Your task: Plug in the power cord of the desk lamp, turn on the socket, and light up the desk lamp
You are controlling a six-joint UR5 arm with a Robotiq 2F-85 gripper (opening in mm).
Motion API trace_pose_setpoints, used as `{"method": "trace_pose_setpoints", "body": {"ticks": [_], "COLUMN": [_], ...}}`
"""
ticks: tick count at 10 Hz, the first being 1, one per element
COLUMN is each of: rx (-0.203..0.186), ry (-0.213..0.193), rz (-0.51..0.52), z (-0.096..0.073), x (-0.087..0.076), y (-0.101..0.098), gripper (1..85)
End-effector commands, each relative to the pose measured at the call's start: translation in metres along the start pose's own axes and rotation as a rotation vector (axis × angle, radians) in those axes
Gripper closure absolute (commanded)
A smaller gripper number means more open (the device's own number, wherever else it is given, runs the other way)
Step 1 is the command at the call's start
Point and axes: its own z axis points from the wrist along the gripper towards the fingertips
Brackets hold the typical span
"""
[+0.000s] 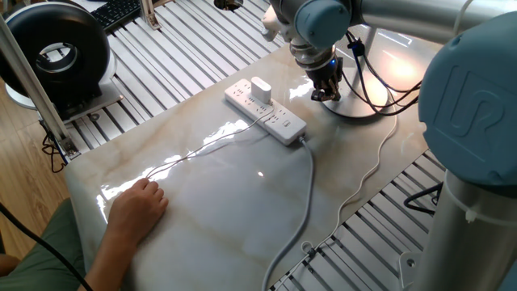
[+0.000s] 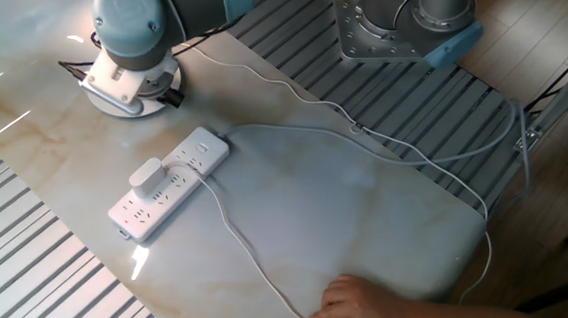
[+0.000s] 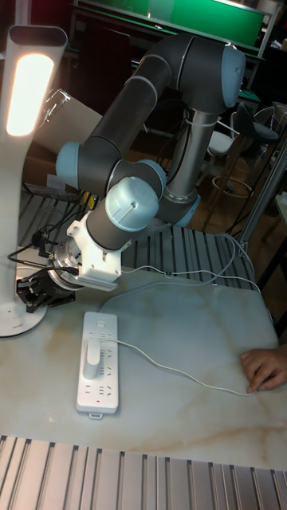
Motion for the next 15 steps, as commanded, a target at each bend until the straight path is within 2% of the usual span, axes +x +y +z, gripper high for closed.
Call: {"method": "trace_pose_setpoints", "body": {"ticks": [1, 4, 6, 8, 11, 13, 15], "rx": [0.05, 0.051, 0.076, 0.086, 0.072, 0.063, 0.035], "ry": [-0.001, 0.001, -0.02, -0.023, -0.04, -0.025, -0.008], "rz": [-0.02, -0.02, -0.032, -0.031, -0.027, -0.024, -0.011], "z": [-0.003, -0.005, -0.001, -0.001, 0.01, 0.011, 0.011], "x": [-0.002, -0.003, -0.007, -0.008, -0.01, -0.004, 0.001], "y": [-0.014, -0.013, -0.022, -0.024, -0.02, -0.017, -0.009], "gripper": [84.7, 84.7, 84.7, 84.7, 84.7, 84.7, 84.7]}}
